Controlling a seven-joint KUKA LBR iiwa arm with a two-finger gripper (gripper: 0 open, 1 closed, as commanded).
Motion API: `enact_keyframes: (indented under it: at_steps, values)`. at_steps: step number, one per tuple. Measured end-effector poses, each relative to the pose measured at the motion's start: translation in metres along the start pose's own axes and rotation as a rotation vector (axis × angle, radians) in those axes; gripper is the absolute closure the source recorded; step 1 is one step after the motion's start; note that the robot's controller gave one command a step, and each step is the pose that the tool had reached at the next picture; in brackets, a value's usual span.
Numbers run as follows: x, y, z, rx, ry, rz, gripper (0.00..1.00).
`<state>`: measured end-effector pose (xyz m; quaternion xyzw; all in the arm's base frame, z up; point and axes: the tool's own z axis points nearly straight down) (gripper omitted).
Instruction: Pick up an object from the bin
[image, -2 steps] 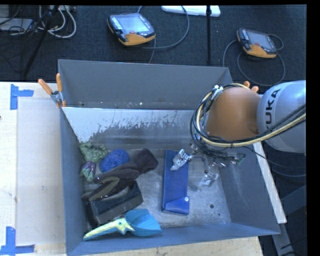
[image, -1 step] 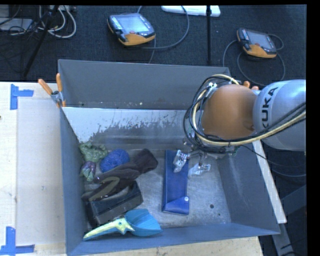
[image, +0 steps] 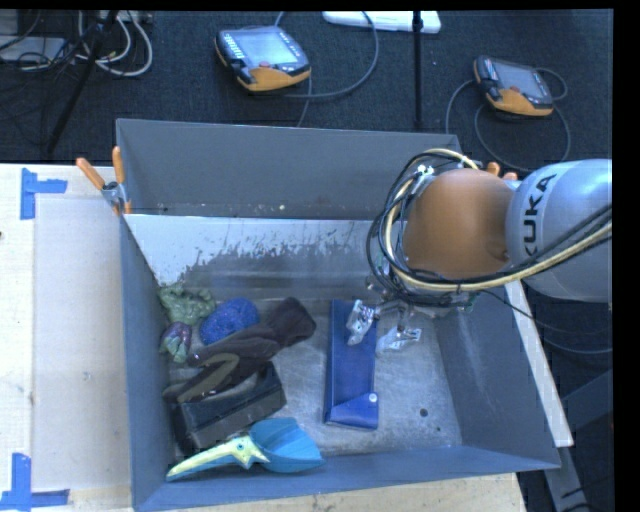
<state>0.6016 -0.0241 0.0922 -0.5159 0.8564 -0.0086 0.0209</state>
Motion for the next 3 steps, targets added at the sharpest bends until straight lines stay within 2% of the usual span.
enact_keyframes:
  at_steps: [3]
  values:
    - [0.0032,0.0006,-0.0002,-0.008,0.01,0.0,1.0]
